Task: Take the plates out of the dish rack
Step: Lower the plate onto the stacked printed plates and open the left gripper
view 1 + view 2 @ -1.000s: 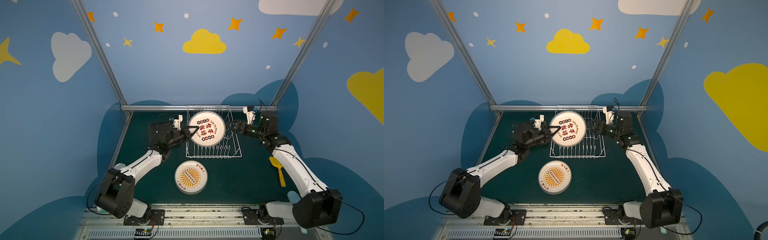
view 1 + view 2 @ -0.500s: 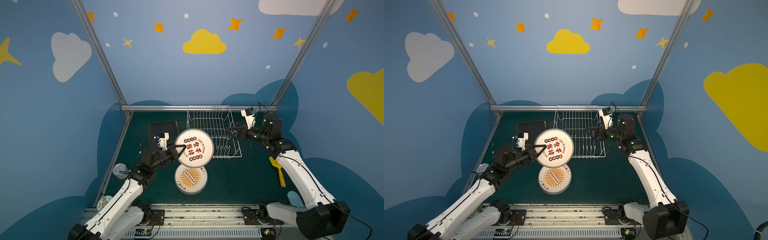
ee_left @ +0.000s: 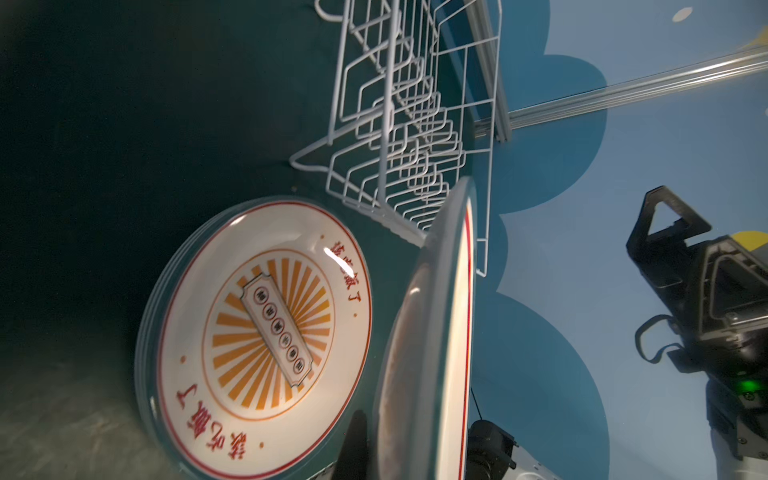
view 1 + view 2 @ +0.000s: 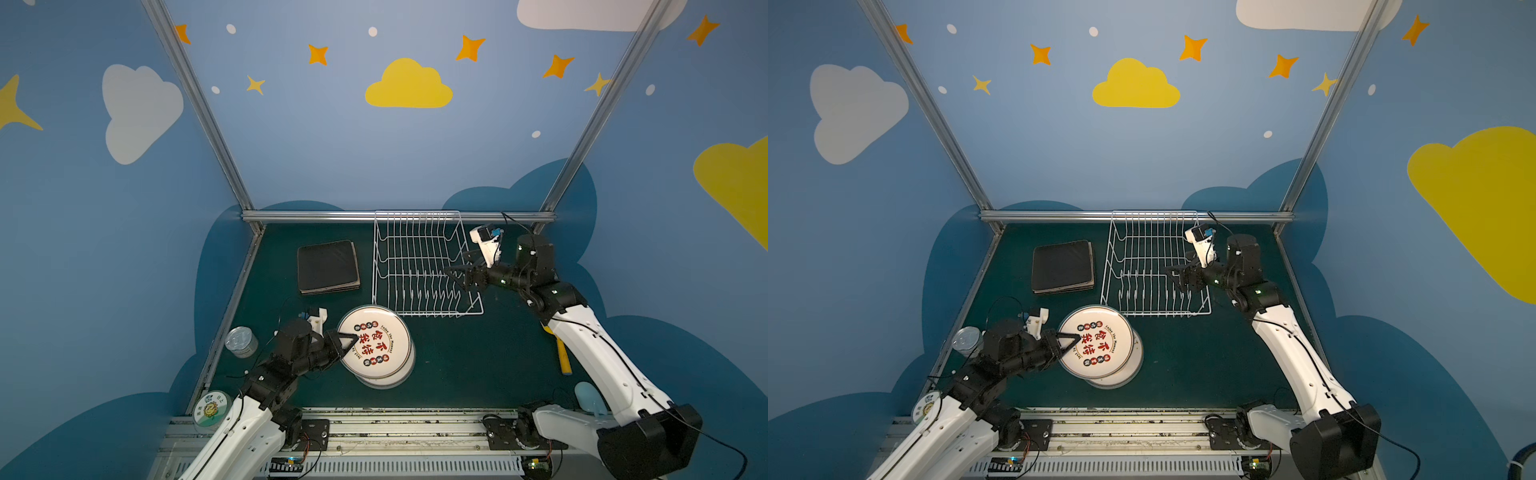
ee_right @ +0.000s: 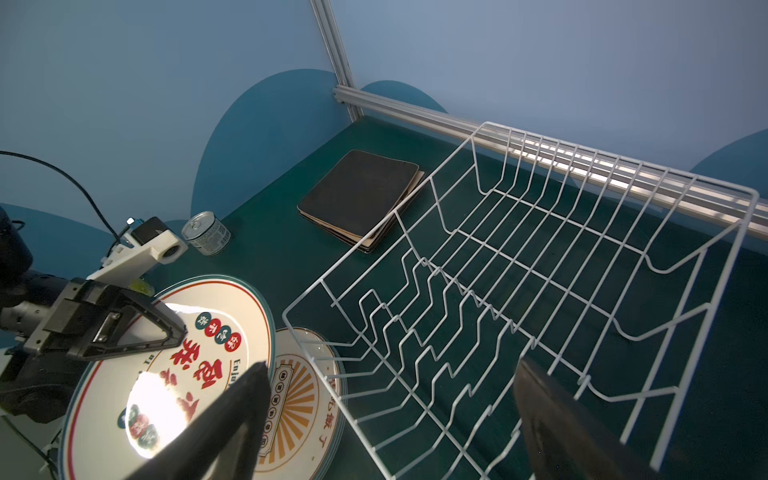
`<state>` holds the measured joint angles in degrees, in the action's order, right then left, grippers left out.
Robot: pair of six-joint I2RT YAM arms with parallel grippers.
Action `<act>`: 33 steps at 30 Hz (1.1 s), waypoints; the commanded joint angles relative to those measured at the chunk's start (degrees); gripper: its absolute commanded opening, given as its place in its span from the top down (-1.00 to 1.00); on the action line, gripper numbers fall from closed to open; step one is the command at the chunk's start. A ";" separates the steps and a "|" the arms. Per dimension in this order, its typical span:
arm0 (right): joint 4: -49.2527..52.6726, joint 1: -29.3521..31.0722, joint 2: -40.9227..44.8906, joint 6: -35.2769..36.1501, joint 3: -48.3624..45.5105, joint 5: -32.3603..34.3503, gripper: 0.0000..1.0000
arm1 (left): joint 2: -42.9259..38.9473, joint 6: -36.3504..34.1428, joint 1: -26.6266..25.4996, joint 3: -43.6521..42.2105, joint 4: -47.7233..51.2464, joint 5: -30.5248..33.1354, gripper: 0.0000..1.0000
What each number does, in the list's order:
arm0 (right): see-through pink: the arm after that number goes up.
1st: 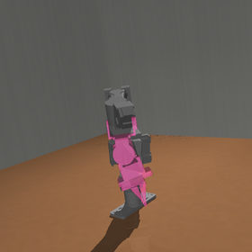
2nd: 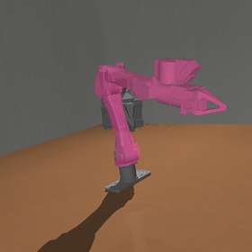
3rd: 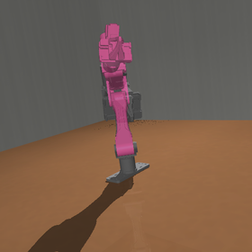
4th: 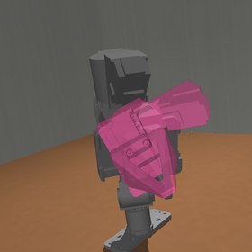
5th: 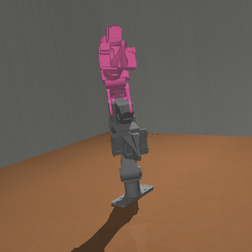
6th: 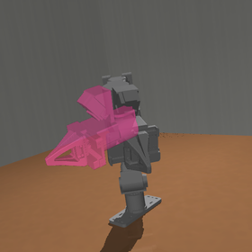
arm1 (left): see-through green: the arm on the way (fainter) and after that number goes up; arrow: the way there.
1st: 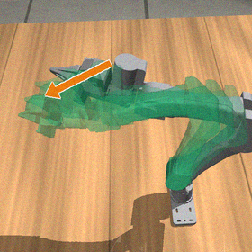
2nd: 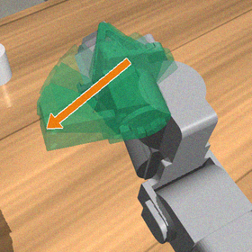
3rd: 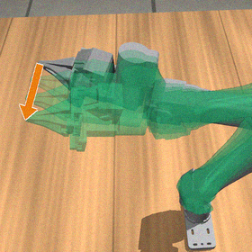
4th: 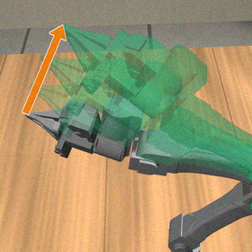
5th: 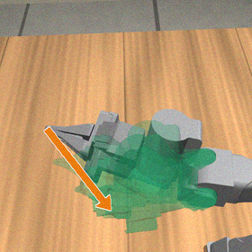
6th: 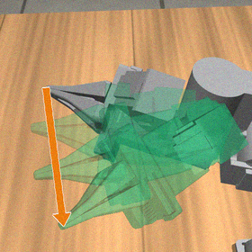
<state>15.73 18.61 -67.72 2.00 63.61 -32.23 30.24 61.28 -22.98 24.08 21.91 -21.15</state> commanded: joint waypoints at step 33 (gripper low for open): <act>5.75 4.05 -0.87 6.99 0.52 2.15 -0.82 | 13.37 4.82 0.14 -12.04 -16.64 0.36 0.69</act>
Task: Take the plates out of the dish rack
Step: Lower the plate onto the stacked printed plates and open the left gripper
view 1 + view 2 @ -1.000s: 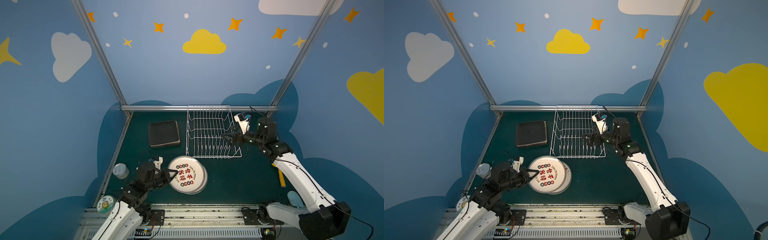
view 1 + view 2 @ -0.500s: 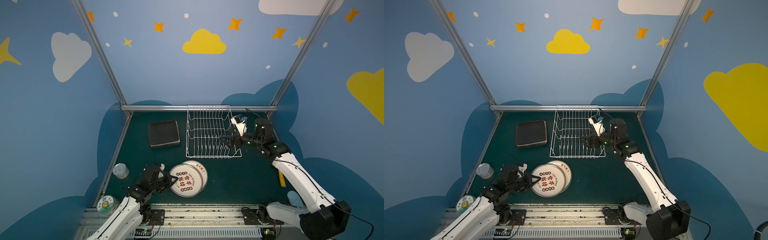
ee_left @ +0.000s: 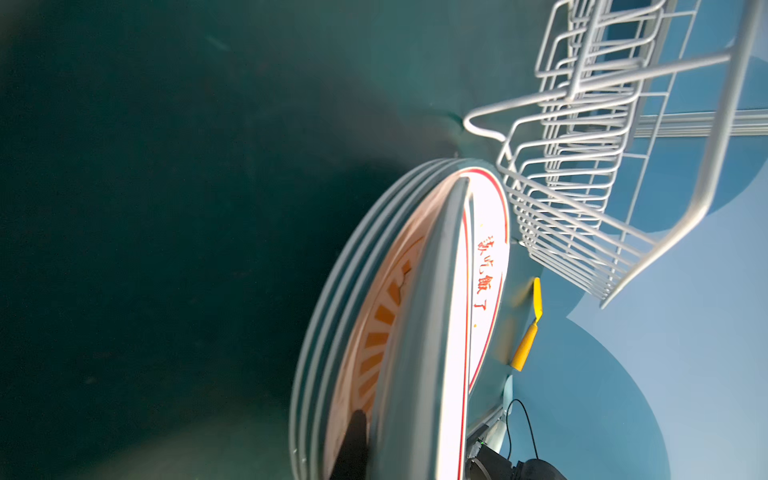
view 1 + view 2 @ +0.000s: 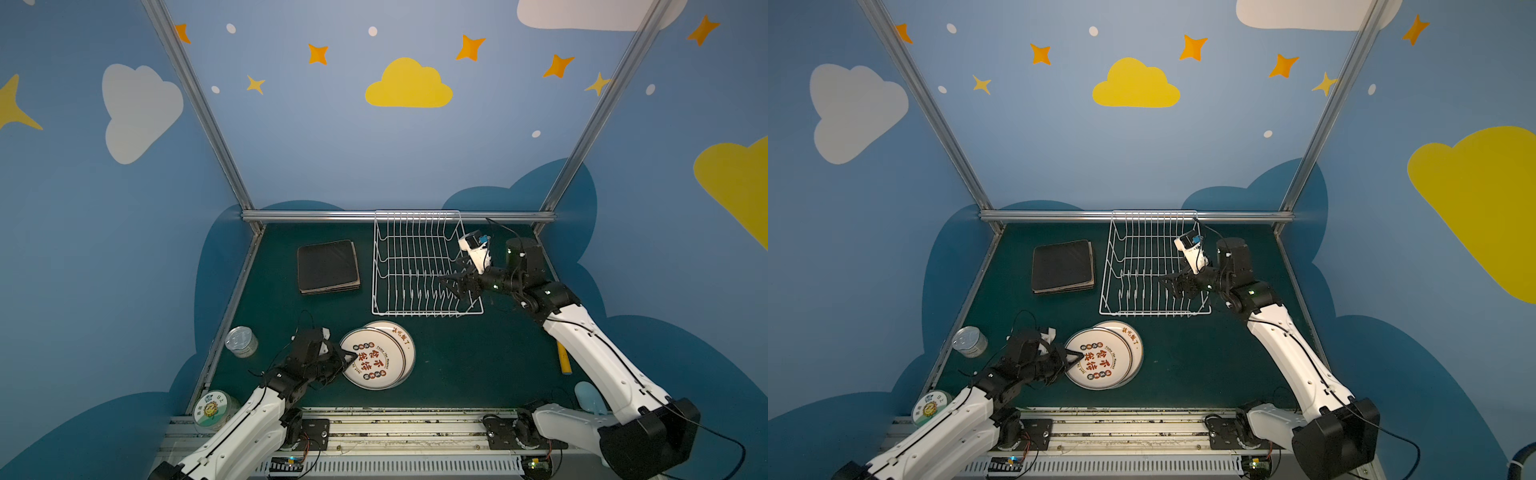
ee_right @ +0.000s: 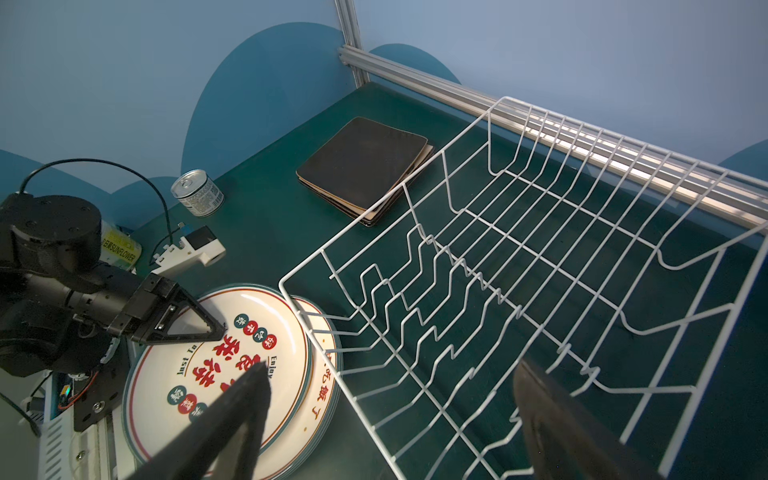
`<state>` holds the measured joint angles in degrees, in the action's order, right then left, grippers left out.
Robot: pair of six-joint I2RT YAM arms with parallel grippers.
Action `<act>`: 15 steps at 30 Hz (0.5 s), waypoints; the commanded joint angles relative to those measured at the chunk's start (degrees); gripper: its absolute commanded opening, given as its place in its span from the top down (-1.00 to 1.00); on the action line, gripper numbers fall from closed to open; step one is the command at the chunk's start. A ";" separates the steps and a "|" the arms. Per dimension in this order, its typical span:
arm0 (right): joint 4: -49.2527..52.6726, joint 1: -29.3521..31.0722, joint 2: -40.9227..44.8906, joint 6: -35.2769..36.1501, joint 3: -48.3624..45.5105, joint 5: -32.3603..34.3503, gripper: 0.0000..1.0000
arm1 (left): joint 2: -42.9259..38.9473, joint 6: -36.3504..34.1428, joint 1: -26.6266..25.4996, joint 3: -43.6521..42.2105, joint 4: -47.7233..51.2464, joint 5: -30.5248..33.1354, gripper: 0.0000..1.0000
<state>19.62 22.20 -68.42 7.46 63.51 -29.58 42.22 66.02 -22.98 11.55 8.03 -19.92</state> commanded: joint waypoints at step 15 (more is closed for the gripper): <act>13.07 2.42 -3.26 14.37 4.10 -6.66 -0.82 | 1.57 -0.72 0.12 1.45 2.19 1.51 -0.27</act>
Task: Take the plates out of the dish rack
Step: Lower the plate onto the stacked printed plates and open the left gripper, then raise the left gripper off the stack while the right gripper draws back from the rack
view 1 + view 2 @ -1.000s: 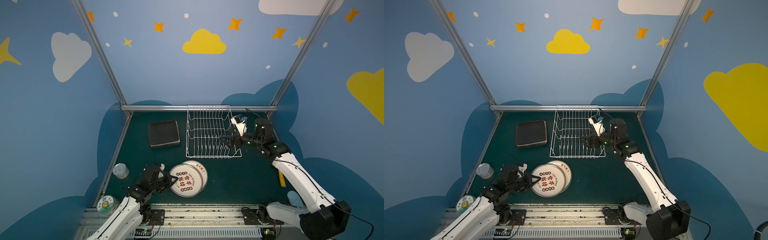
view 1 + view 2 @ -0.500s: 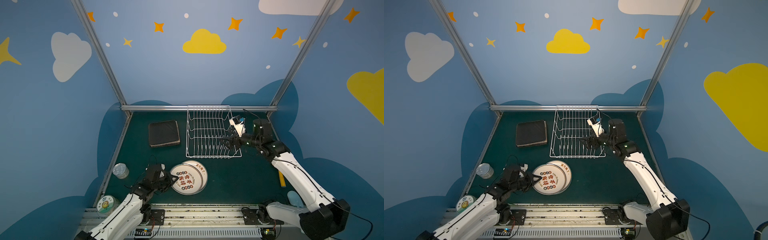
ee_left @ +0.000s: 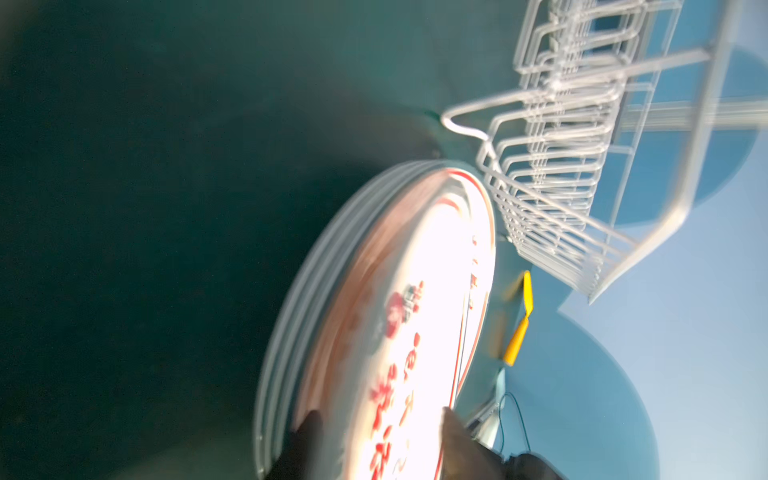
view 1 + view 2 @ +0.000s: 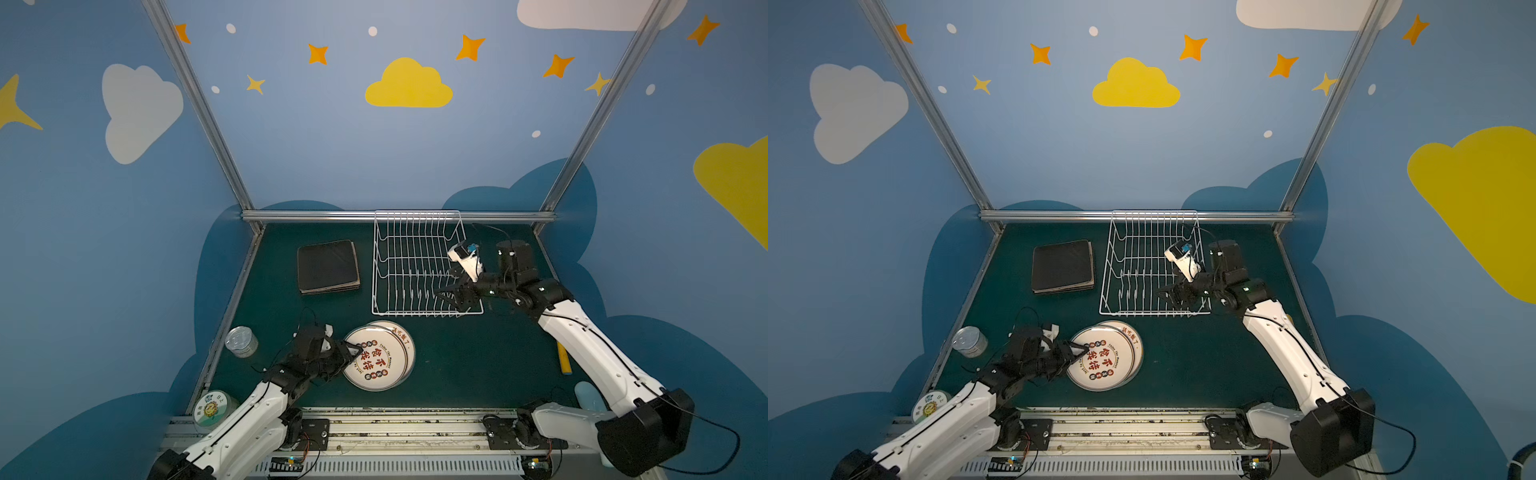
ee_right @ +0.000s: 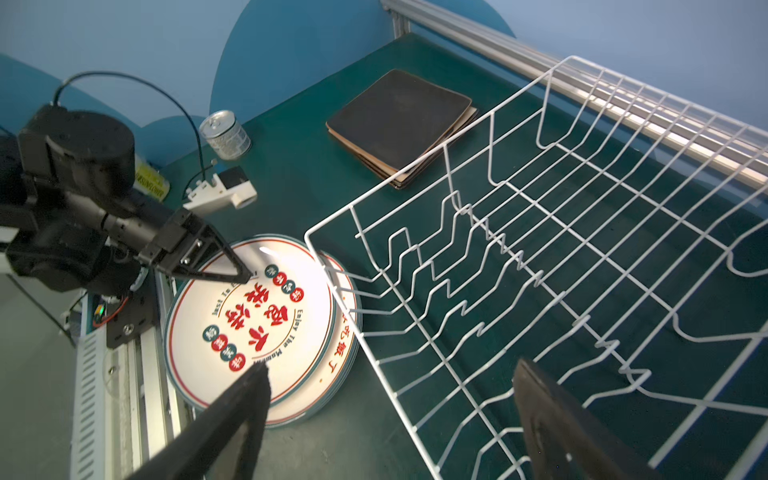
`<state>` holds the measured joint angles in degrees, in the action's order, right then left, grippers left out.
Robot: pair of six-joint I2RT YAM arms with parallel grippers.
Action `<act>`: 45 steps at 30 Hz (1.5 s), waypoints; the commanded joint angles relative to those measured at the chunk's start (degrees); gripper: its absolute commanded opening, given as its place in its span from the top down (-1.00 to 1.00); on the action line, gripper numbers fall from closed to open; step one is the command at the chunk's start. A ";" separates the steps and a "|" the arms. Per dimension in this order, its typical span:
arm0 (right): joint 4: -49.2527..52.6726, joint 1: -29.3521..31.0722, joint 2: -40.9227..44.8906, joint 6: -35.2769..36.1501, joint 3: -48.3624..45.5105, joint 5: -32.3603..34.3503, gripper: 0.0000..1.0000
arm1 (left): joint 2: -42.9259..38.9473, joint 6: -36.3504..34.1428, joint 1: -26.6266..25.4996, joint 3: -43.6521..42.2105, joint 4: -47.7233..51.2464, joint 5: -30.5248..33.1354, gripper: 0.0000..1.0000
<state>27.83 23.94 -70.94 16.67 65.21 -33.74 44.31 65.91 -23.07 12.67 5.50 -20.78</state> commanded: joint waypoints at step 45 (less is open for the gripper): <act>10.69 5.36 -5.50 10.94 4.78 1.87 -0.82 | 14.25 -10.49 -0.07 23.36 28.05 9.58 -0.99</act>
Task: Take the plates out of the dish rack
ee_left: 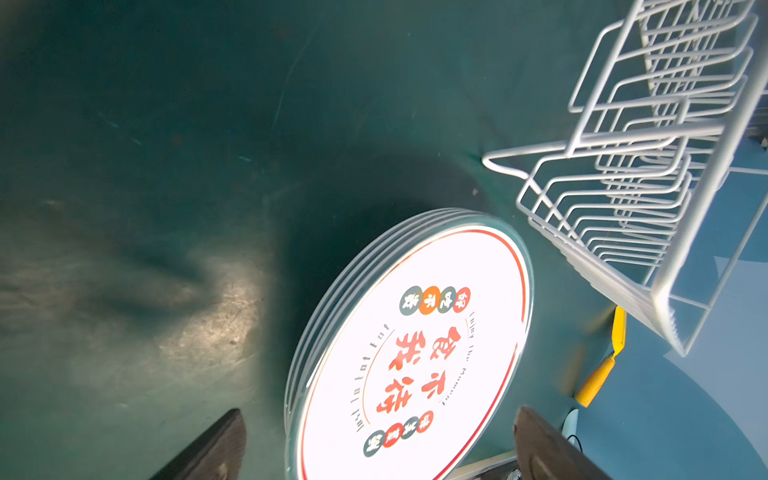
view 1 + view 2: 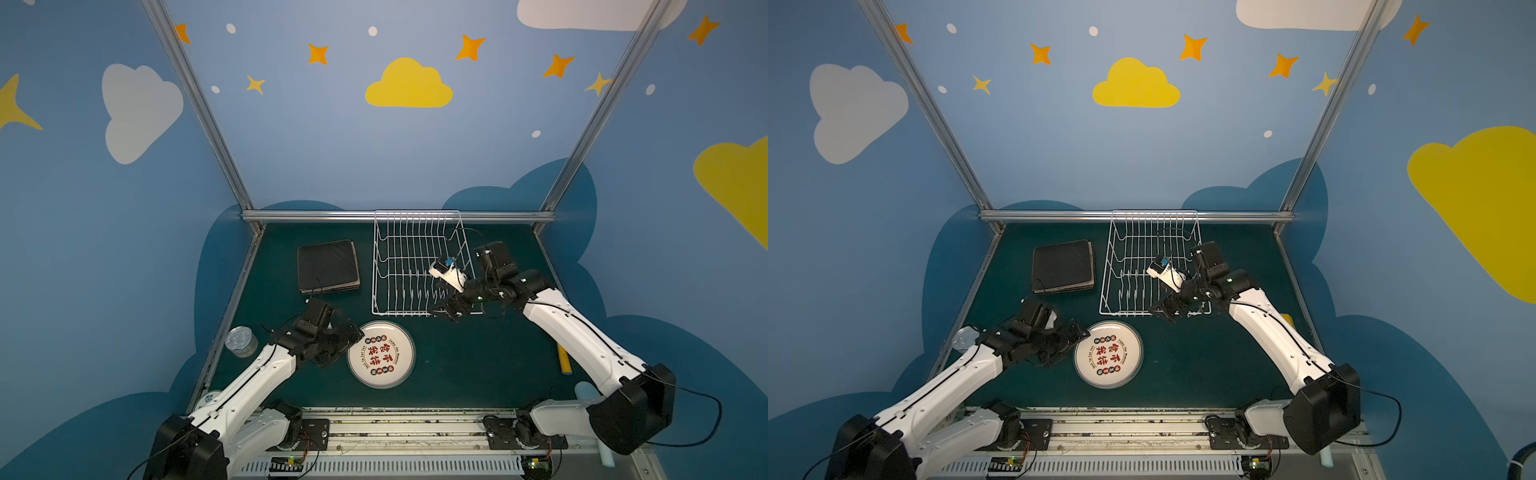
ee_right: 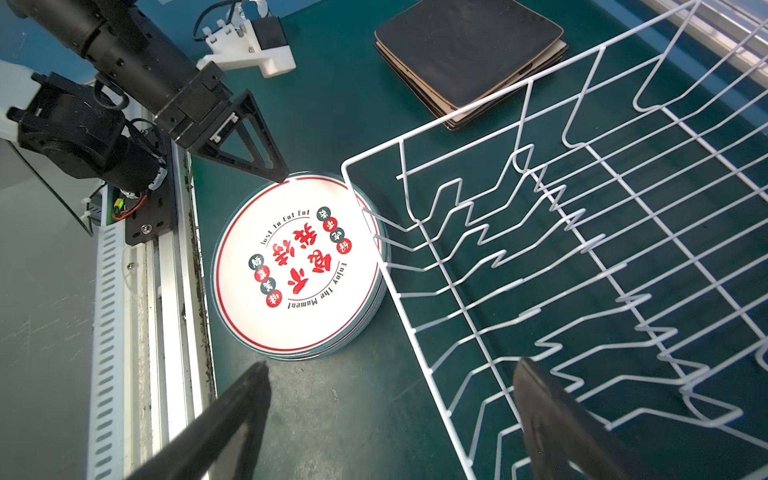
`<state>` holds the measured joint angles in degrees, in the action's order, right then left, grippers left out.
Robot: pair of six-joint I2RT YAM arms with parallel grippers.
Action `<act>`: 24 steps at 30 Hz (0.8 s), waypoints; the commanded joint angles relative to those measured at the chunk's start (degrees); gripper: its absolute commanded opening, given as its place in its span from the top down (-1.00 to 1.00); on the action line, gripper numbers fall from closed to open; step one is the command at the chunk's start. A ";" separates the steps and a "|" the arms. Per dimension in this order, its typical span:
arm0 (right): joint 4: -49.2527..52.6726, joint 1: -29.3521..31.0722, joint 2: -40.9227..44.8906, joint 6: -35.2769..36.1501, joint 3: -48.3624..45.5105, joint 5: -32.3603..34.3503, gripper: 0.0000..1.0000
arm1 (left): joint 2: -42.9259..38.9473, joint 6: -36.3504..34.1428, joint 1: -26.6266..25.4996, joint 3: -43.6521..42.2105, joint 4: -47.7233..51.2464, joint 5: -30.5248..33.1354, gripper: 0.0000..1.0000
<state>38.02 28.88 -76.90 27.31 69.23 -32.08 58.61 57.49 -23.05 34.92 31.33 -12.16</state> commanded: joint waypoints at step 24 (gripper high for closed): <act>-30.83 -16.24 11.78 -33.73 -13.54 18.00 -0.93 | -10.07 -57.57 0.40 5.57 -26.88 35.91 -0.99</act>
<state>11.55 16.36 -65.56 4.29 57.95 -21.02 48.66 10.35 -22.87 44.58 14.63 17.28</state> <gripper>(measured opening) 0.963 0.996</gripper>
